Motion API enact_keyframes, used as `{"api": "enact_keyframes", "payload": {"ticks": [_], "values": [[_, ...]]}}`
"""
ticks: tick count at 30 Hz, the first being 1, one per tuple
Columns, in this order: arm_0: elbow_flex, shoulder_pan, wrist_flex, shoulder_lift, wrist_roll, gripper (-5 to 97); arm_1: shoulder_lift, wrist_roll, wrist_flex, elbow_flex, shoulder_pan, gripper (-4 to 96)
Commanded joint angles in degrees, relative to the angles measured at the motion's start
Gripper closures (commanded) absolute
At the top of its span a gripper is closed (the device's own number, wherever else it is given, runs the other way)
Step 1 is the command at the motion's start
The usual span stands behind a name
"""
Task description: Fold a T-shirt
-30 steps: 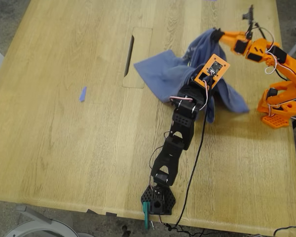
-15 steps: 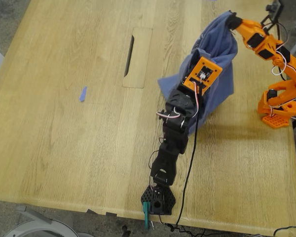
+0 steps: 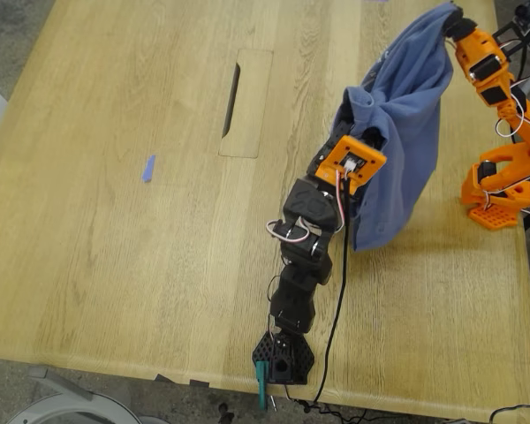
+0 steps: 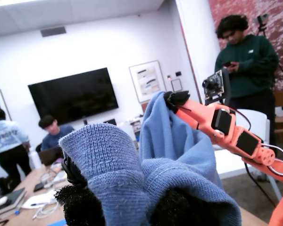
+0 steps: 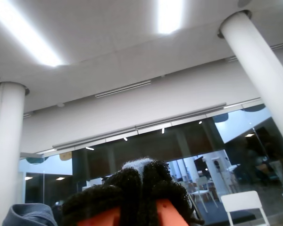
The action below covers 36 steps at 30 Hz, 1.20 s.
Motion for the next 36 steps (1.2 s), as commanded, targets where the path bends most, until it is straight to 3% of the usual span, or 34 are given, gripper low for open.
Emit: {"api": "enact_keyframes", "payload": {"ticks": [1, 19, 29, 36], "values": [[-2.20, 1.32, -3.96, 5.71, 0.26, 92, 2.29, -0.09, -0.97, -3.43, 0.79, 91.5], [-2.29, 5.45, 3.60, 9.23, 0.44, 92, 13.97, 0.62, 13.62, -1.93, 5.98, 91.5], [-2.29, 14.41, 5.01, 10.28, 3.25, 92, 16.26, 1.93, 22.15, -7.29, 8.44, 91.5], [-1.85, 17.31, 4.31, 11.34, 4.13, 92, 16.79, 7.38, 28.83, -16.00, 17.75, 91.5]]}}
